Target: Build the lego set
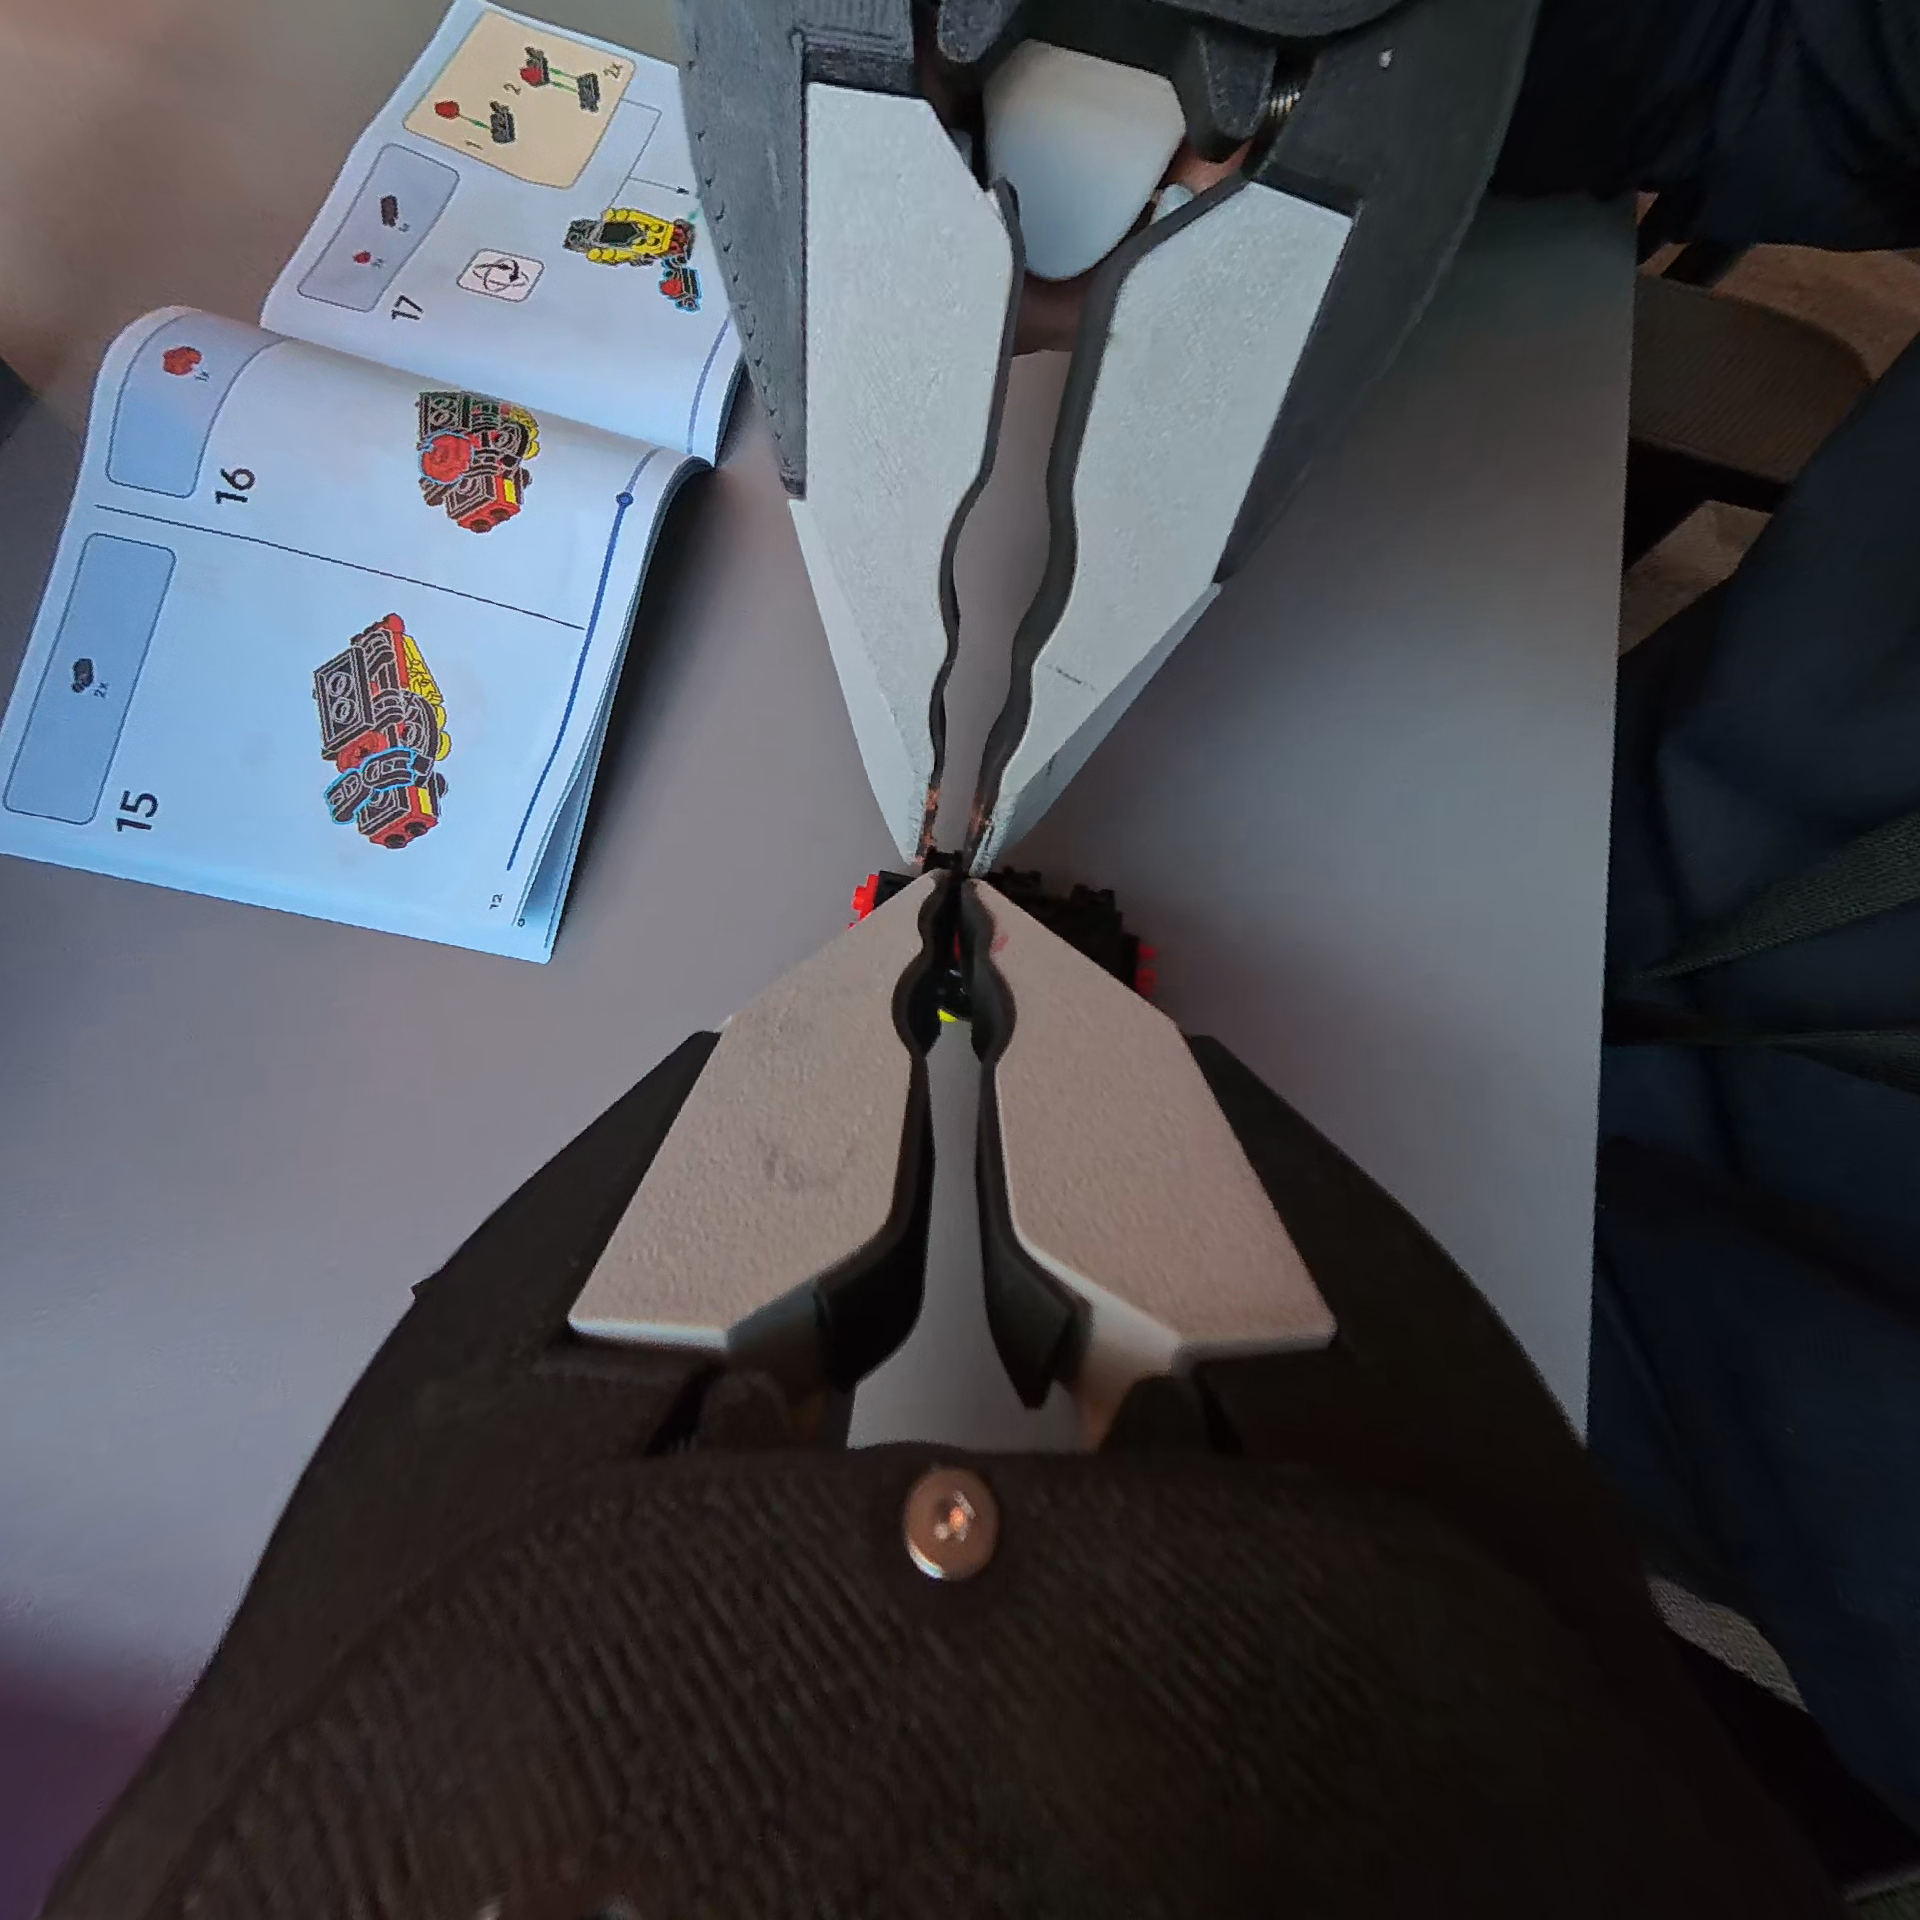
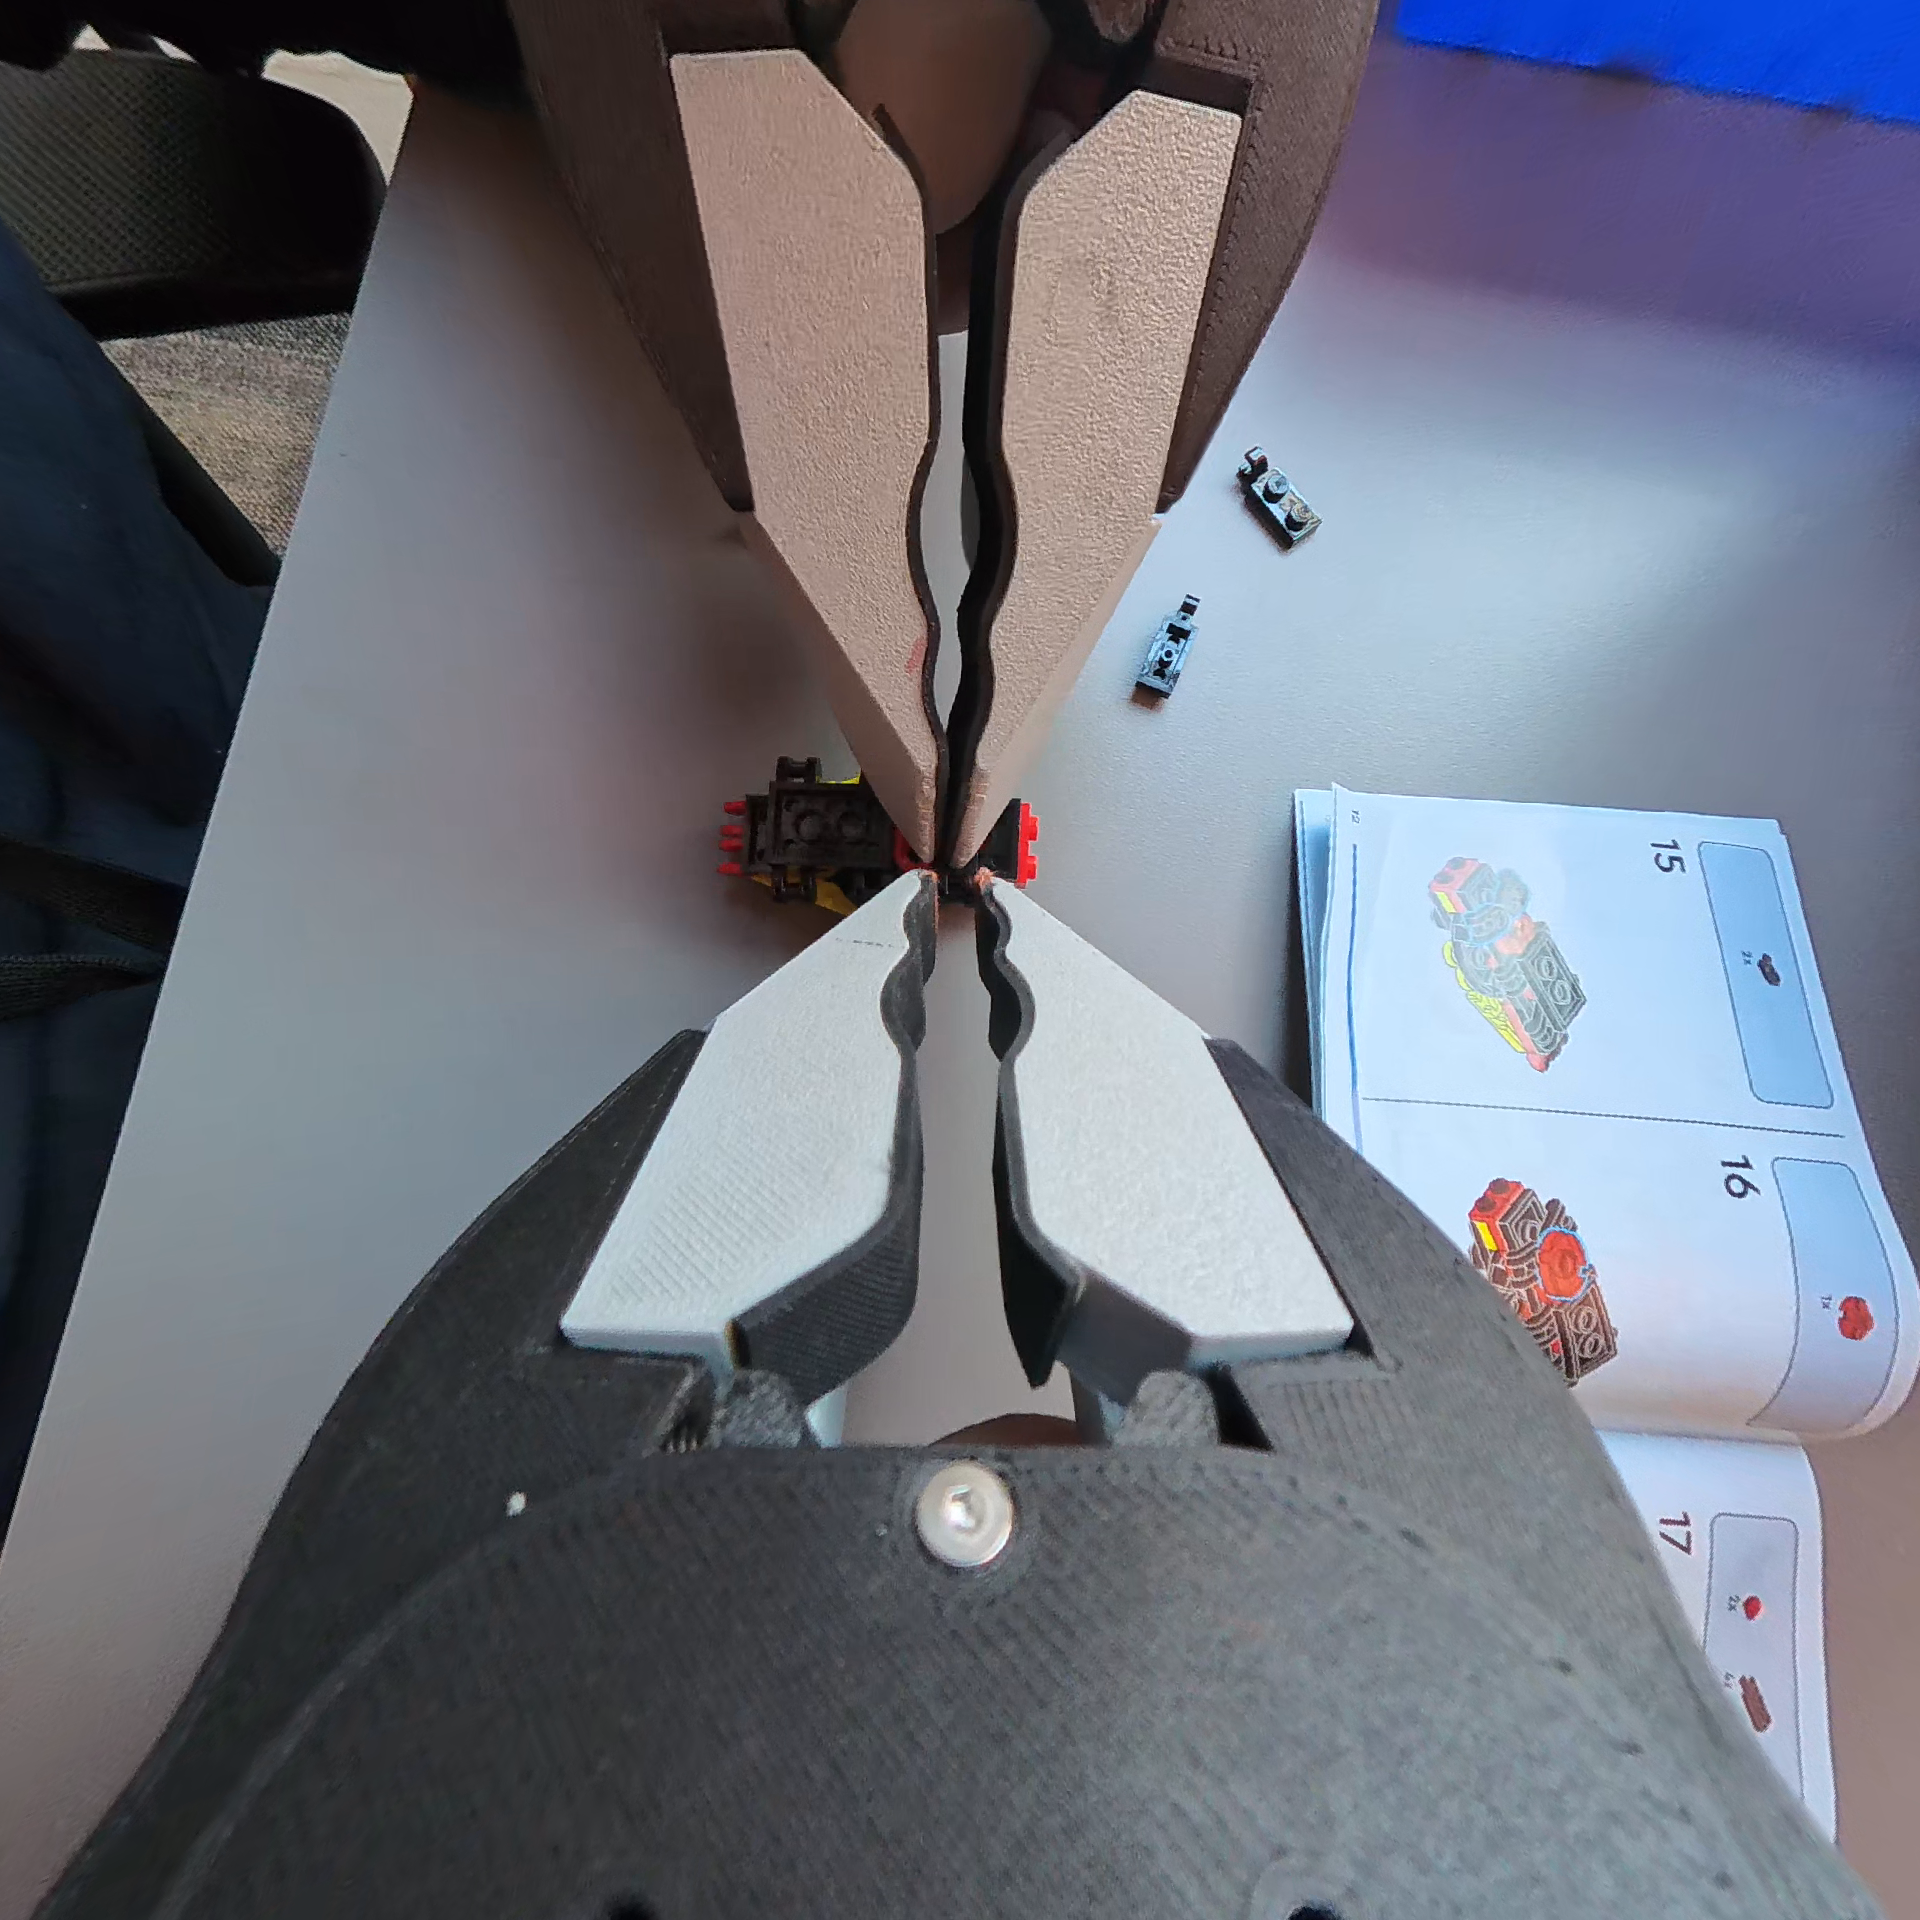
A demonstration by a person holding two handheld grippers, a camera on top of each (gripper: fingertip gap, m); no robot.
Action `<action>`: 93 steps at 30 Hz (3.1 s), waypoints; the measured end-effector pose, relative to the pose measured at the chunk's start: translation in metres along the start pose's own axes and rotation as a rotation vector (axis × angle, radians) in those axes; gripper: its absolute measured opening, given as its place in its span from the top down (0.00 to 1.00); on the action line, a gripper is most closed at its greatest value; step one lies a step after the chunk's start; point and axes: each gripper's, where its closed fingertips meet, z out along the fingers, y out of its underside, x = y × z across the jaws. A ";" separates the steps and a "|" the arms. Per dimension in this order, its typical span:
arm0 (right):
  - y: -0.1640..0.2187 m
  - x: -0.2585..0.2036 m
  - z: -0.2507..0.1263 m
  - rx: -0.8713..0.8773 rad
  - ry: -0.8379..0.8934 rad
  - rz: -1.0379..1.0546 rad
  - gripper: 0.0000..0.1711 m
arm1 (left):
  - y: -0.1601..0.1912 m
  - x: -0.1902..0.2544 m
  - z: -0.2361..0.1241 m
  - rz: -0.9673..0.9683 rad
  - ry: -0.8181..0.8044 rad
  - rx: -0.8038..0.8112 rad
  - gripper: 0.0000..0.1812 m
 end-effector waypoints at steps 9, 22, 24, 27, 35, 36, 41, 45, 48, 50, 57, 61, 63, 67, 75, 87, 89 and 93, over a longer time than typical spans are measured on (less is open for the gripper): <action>0.001 0.004 0.001 -0.026 -0.005 -0.006 0.98 | -0.001 -0.004 0.001 -0.113 0.038 0.000 1.00; 0.000 0.004 0.001 -0.044 -0.039 -0.064 0.97 | 0.001 -0.004 0.000 -0.207 0.097 -0.058 1.00; 0.000 0.002 0.001 -0.043 -0.035 -0.086 0.97 | 0.001 -0.002 0.000 -0.209 0.099 -0.069 1.00; 0.001 0.002 0.001 -0.043 -0.011 -0.112 0.97 | 0.001 -0.002 0.000 -0.218 0.086 -0.074 1.00; 0.001 0.002 0.002 -0.046 -0.008 -0.167 0.97 | 0.002 -0.002 0.001 -0.246 0.096 -0.130 1.00; 0.001 0.002 0.002 -0.045 -0.017 -0.170 0.97 | 0.002 -0.002 0.001 -0.251 0.097 -0.137 1.00; 0.001 0.002 0.002 -0.063 -0.025 -0.208 0.97 | 0.002 -0.002 0.001 -0.252 0.084 -0.195 1.00; 0.002 0.001 0.002 -0.068 -0.023 -0.227 0.97 | 0.004 -0.001 0.002 -0.252 0.058 -0.232 1.00; 0.002 0.001 0.002 -0.066 -0.021 -0.231 0.97 | 0.003 -0.001 0.002 -0.256 0.047 -0.247 1.00; 0.002 0.001 0.002 -0.063 -0.023 -0.233 0.97 | 0.003 -0.001 0.002 -0.261 0.045 -0.253 1.00; 0.002 0.001 0.002 -0.065 0.000 -0.243 0.97 | 0.003 -0.001 0.002 -0.265 0.029 -0.248 1.00; 0.004 0.007 -0.006 -0.074 0.036 -0.250 0.97 | 0.003 -0.001 0.002 -0.251 0.020 -0.244 1.00; 0.002 0.010 -0.013 -0.038 0.028 -0.218 0.97 | 0.003 -0.001 0.002 -0.255 0.023 -0.230 1.00; -0.003 0.010 -0.016 0.042 -0.026 -0.136 0.96 | 0.003 -0.001 0.001 -0.256 0.025 -0.193 1.00; -0.003 0.006 -0.009 0.075 -0.090 -0.094 0.96 | 0.002 -0.002 0.001 -0.260 0.032 -0.136 1.00; -0.003 0.003 -0.007 0.088 -0.117 -0.083 0.96 | -0.002 -0.001 -0.002 -0.286 0.088 -0.046 1.00; -0.003 0.004 -0.008 0.091 -0.117 -0.078 0.96 | -0.006 0.000 -0.007 -0.289 0.100 -0.019 1.00; -0.004 0.008 -0.013 0.100 -0.104 -0.071 0.95 | -0.013 -0.005 -0.023 -0.271 0.045 0.019 1.00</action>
